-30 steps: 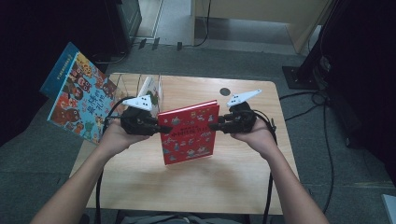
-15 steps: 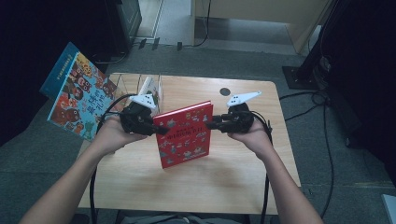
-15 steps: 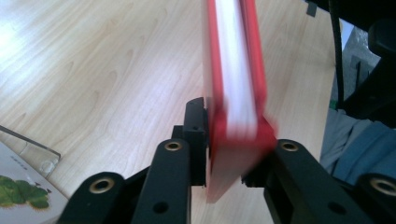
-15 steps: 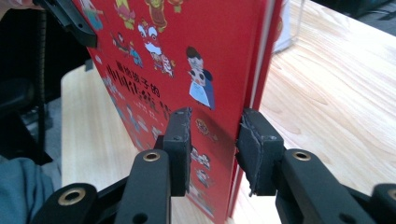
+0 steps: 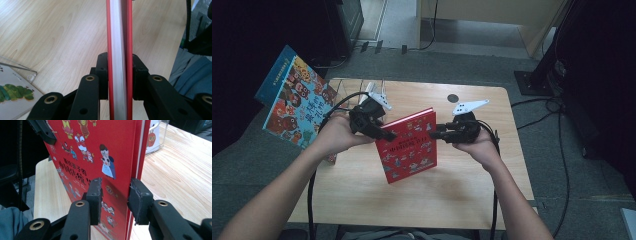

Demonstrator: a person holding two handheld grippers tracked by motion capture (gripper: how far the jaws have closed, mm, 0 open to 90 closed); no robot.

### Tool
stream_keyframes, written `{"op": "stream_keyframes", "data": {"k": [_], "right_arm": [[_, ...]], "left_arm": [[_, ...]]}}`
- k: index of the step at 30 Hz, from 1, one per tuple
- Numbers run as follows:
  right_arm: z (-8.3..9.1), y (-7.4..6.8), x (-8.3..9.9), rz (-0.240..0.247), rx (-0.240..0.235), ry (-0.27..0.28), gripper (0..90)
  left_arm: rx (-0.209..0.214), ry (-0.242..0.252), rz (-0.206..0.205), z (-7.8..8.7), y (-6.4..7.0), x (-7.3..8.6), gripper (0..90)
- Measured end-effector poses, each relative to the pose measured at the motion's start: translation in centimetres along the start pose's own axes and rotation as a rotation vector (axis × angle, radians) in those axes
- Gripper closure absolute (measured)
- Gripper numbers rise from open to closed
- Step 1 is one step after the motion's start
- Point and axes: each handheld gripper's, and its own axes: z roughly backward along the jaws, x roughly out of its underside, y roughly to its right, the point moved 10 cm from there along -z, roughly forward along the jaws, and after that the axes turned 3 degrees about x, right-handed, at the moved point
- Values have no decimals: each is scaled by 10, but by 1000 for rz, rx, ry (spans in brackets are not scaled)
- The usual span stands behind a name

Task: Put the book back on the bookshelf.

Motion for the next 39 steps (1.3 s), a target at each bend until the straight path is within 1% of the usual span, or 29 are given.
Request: {"op": "stream_keyframes", "data": {"k": [2,4,7,9,11,12,16,18,19,20,21,23,25,28,30,31,32,33,35,38,39], "right_arm": [[0,0,0,0,-1,2,635],[-1,-1,0,3,-5,4,609],[-1,-2,0,27,-2,3,607],[-1,-2,0,33,-1,5,604],[-2,-2,0,32,0,6,597],[-2,-3,0,29,0,7,590],[-1,-4,0,43,2,-3,581],[-1,-4,0,45,4,-8,571],[-1,-4,0,48,7,-8,568],[-1,-4,0,48,6,-7,563],[-2,-3,0,47,9,-4,556],[-1,-3,1,62,3,4,547],[-1,-4,2,87,3,19,527],[0,-6,4,90,2,46,510],[0,-6,5,101,7,68,490],[0,-6,6,106,16,73,464],[0,-5,8,102,33,63,453],[0,-3,11,99,41,50,453],[0,4,21,91,73,33,452],[-2,14,37,50,107,26,444],[-2,17,40,45,115,26,443]], "left_arm": [[-1,-36,-2,-1,1,-4,742],[-14,-74,-9,-1,1,-8,741],[-3,-126,5,-3,2,-13,736],[-3,-151,7,-5,1,-17,731],[-19,-162,2,-7,1,-23,727],[-21,-170,6,-9,1,-26,724],[-7,-215,29,-16,2,-34,723],[-13,-231,33,-18,1,-37,721],[-16,-237,42,-19,0,-39,720],[-23,-237,47,-20,-1,-40,722],[-16,-241,65,-20,-2,-40,736],[10,-247,80,-19,-1,-39,758],[17,-249,81,-18,0,-39,775],[14,-253,85,-15,1,-39,783],[12,-243,92,-12,2,-40,787],[4,-241,101,-9,0,-39,794],[6,-239,113,-7,-1,-38,797],[10,-230,123,-4,-2,-36,797],[12,-223,136,1,-4,-33,799],[7,-209,150,9,-7,-27,799],[11,-198,159,12,-8,-25,798]]}}
